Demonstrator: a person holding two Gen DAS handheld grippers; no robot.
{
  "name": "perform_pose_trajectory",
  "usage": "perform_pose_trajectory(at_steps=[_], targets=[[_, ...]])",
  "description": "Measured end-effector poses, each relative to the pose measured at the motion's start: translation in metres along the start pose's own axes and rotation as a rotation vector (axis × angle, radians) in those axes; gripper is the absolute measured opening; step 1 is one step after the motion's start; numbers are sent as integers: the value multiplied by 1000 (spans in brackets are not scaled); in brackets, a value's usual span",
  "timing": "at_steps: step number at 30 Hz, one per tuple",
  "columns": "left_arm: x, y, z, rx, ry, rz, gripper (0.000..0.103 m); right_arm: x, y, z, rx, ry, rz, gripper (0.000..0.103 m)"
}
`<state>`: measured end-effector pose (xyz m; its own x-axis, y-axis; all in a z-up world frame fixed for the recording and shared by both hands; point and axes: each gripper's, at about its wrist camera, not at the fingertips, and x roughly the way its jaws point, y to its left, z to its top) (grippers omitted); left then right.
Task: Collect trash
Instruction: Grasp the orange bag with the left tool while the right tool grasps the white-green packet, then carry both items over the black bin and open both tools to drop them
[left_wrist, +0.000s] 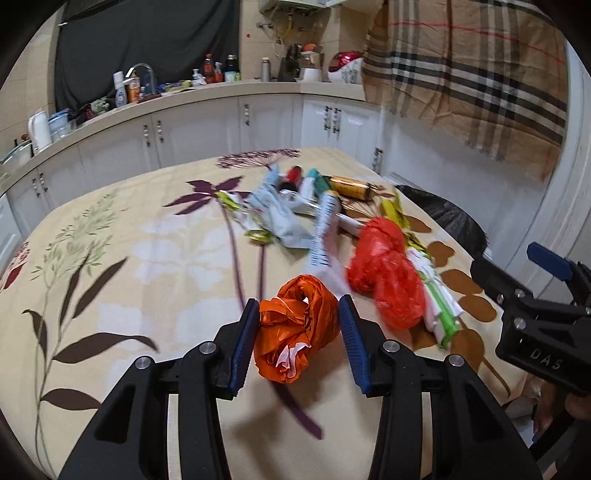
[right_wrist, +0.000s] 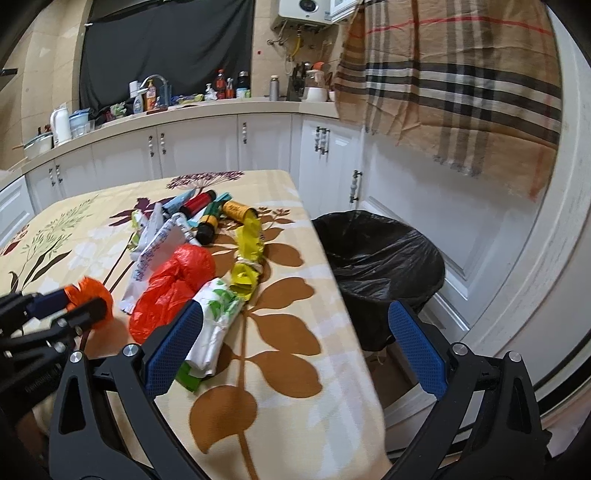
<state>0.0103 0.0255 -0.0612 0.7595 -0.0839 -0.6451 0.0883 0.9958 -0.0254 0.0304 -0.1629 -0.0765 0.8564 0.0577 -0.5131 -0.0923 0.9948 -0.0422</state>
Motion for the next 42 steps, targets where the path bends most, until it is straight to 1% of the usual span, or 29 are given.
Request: perform_pose_trajectory(at_steps=[2, 6, 7, 8, 11, 16, 21, 23, 24, 25, 26, 35, 42], targets=[[-2, 10, 0, -19, -5, 18, 44, 2, 4, 0, -10, 8, 7, 89], [-4, 30, 0, -57, -7, 57, 44, 4, 16, -2, -33, 26, 30, 86], [-4, 36, -1, -67, -7, 71, 44, 5, 18, -2, -39, 29, 33, 84], [-4, 40, -1, -74, -8, 82, 44, 6, 22, -3, -50, 36, 38, 78], [-5, 54, -5, -95, -5, 109, 44, 11, 29, -5, -68, 59, 44, 71], [-6, 70, -10, -126, 0, 133, 44, 16, 37, -7, -76, 81, 63, 69], [-6, 76, -12, -138, 0, 138, 44, 23, 42, -8, -69, 109, 103, 61], [-6, 76, -11, -137, -1, 137, 44, 26, 43, -8, -64, 118, 116, 50], [-6, 76, -12, -137, -2, 135, 44, 27, 43, -8, -61, 121, 125, 46], [-6, 76, -11, -137, -3, 133, 44, 28, 43, -8, -60, 127, 133, 36], [-6, 76, -11, -136, -3, 131, 44, 29, 44, -9, -61, 133, 140, 31], [-6, 72, -7, -129, -8, 129, 44, 24, 39, -9, -50, 118, 133, 29], [-9, 55, 8, -101, -36, 93, 44, 9, 22, 3, -33, 63, 98, 29]])
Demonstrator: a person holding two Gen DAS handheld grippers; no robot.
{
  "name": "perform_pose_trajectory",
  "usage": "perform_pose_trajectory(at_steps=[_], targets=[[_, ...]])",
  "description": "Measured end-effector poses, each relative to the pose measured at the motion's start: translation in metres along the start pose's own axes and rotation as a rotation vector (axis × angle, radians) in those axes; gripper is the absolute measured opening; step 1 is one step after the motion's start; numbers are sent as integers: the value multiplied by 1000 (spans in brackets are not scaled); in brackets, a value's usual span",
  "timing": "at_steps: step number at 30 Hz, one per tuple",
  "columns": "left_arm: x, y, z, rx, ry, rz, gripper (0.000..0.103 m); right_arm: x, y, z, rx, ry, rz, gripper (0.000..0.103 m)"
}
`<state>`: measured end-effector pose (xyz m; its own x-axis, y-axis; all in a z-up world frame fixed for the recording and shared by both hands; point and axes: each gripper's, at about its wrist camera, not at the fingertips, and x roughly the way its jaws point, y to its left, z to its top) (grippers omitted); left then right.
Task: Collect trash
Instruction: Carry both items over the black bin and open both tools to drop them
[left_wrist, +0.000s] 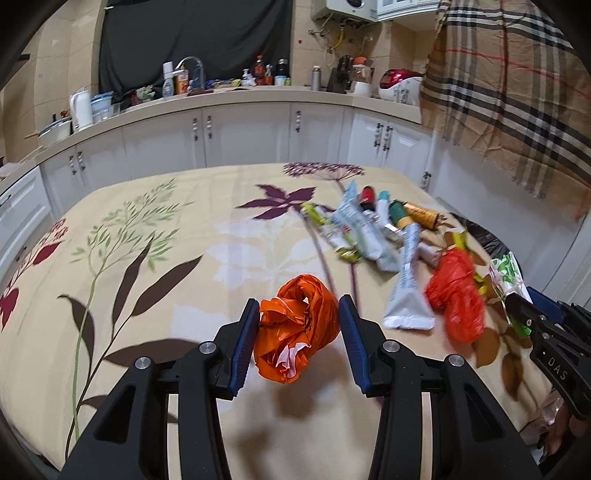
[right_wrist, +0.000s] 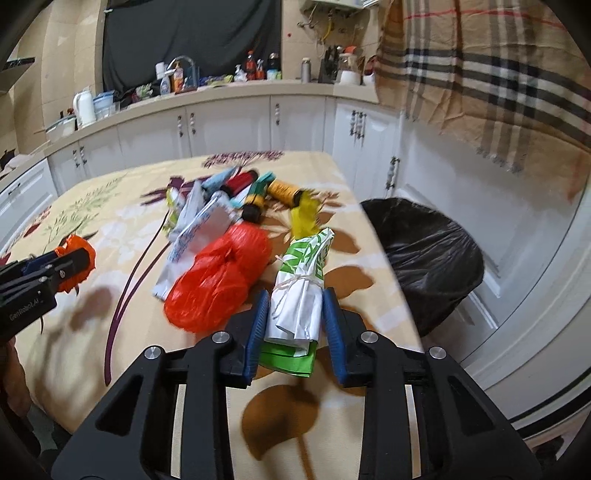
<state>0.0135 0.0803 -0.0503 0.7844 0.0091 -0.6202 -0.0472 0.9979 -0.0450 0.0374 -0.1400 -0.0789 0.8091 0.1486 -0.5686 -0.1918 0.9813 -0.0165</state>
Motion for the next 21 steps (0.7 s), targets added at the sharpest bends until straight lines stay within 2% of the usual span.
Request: perform_pose_trajectory(at_steps=[6, 12, 14, 18, 20, 21], targets=[[5, -32, 20, 46, -27, -61, 44, -2, -29, 18, 27, -49, -63, 29], [17, -79, 55, 92, -69, -137, 44, 10, -69, 45, 56, -98, -130, 29], [24, -99, 70, 109, -98, -162, 44, 17, -83, 53, 69, -106, -147, 23], [41, -135, 92, 154, -135, -193, 44, 33, -109, 64, 88, -116, -188, 19], [51, -149, 98, 172, -139, -196, 44, 46, -120, 68, 91, -111, -201, 1], [61, -158, 102, 180, -132, -201, 44, 55, -125, 69, 93, -102, -201, 0]])
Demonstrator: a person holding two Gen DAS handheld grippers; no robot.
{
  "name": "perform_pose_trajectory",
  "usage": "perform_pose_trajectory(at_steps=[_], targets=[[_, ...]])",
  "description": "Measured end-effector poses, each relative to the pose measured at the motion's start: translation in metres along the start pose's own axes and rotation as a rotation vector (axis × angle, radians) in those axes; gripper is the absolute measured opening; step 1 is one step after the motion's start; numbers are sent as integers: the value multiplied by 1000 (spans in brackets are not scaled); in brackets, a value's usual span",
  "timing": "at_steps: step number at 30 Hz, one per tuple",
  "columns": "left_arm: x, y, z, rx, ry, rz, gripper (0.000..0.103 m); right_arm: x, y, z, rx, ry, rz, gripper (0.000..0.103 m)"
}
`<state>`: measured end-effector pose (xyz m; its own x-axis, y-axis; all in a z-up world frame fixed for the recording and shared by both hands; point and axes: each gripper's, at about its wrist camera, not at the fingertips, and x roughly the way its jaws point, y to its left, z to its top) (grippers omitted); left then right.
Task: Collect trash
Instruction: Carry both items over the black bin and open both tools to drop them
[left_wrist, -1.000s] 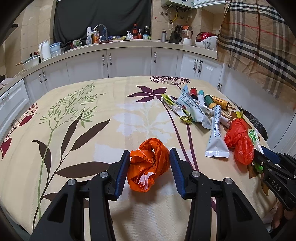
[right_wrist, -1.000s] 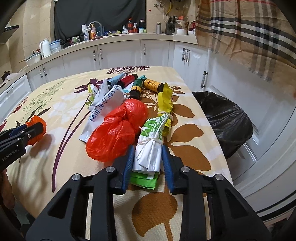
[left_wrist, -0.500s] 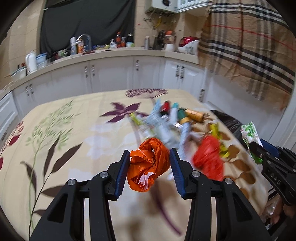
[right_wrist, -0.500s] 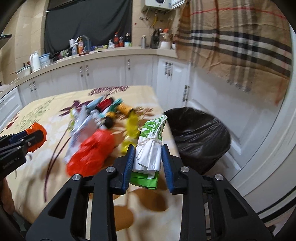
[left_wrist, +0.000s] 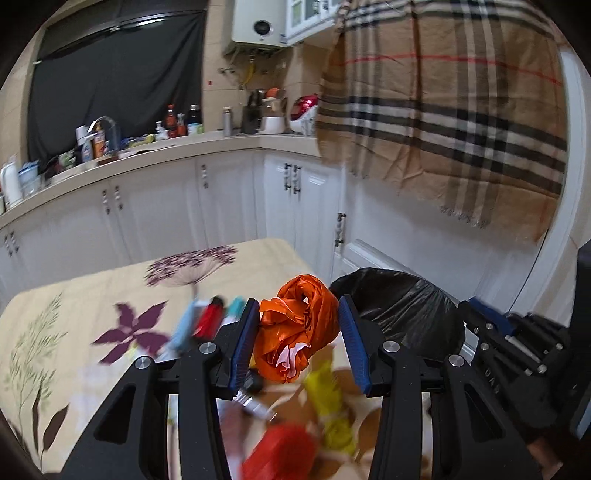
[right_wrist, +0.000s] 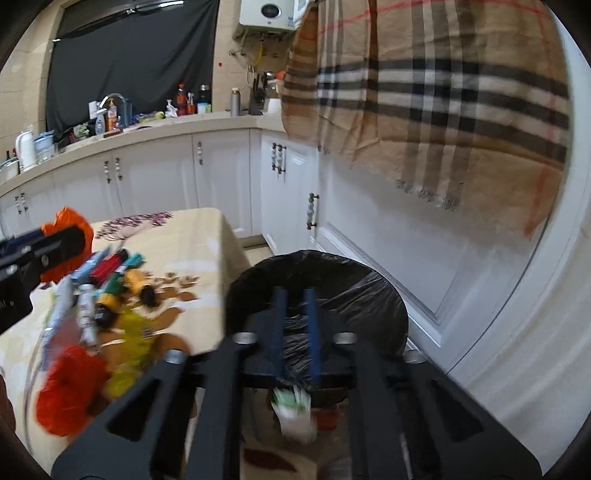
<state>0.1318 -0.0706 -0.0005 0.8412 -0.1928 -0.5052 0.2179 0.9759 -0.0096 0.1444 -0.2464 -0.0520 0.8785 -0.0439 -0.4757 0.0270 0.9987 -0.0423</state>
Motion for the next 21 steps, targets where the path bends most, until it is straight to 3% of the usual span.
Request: perform_pose_trajectory(at_steps=[5, 13, 15, 17, 21], targets=[[35, -19, 8, 27, 40, -17, 44, 42, -16, -1, 33, 43, -10, 0], [62, -48, 17, 73, 62, -59, 46, 42, -31, -1, 65, 26, -33, 1], [71, -54, 19, 83, 71, -61, 52, 39, -35, -4, 79, 27, -35, 4], [78, -58, 21, 93, 82, -62, 68, 37, -36, -6, 86, 29, -37, 11], [77, -58, 23, 96, 79, -44, 74, 32, -38, -6, 94, 27, -44, 20]])
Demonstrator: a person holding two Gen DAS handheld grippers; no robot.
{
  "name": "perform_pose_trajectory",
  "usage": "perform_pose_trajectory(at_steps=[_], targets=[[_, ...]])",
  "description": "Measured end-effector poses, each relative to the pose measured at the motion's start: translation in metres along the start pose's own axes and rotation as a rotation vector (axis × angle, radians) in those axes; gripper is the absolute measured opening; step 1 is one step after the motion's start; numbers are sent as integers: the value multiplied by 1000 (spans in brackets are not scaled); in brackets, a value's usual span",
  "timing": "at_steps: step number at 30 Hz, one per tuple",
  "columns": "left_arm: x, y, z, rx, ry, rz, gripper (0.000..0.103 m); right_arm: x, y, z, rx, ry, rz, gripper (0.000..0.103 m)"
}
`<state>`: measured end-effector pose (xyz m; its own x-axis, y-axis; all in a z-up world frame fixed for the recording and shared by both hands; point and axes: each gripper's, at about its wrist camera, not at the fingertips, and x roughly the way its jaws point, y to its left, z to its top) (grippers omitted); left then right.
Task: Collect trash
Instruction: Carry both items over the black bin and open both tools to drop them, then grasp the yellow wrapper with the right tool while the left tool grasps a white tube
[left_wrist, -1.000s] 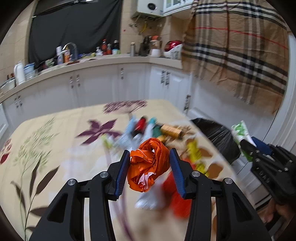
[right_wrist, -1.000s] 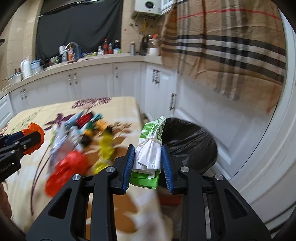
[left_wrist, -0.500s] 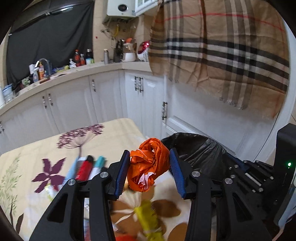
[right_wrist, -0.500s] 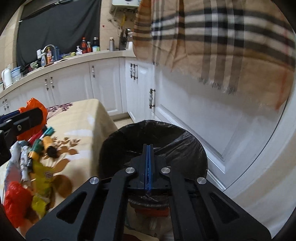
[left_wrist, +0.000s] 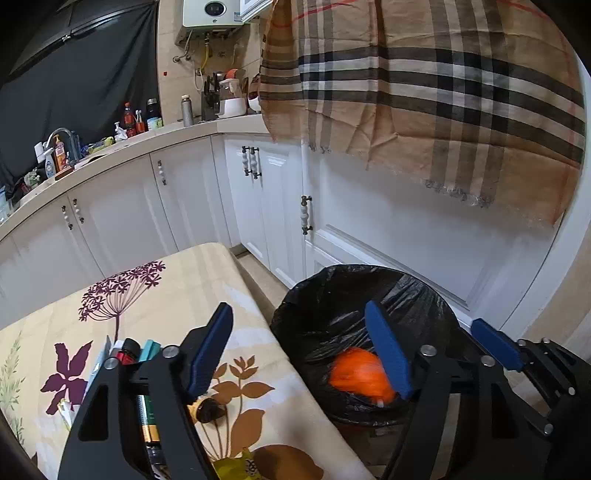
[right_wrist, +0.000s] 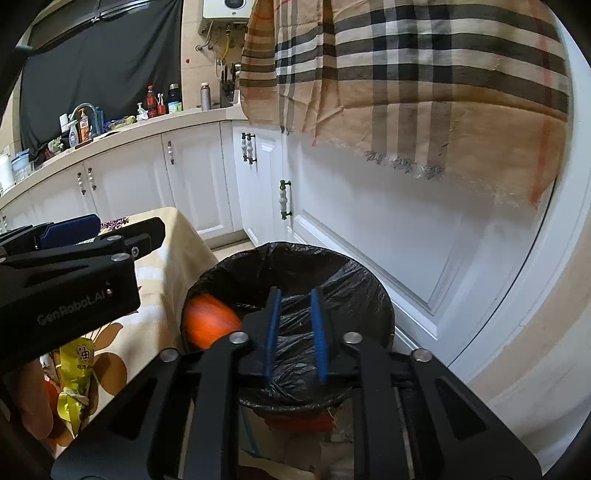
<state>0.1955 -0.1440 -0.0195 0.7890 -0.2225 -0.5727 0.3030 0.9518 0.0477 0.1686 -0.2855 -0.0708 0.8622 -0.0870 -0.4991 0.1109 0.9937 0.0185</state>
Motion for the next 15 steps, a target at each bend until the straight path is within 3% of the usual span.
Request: perform_pose_trajectory(at_steps=[4, 8, 15], targets=[[-10, 12, 0, -20, -3, 16, 74, -10, 5, 1, 1, -8, 10, 26], [-26, 31, -3, -51, -6, 49, 75, -23, 17, 4, -7, -22, 28, 43], [-64, 75, -23, -110, -20, 135, 75, -49, 50, -1, -36, -25, 95, 47]])
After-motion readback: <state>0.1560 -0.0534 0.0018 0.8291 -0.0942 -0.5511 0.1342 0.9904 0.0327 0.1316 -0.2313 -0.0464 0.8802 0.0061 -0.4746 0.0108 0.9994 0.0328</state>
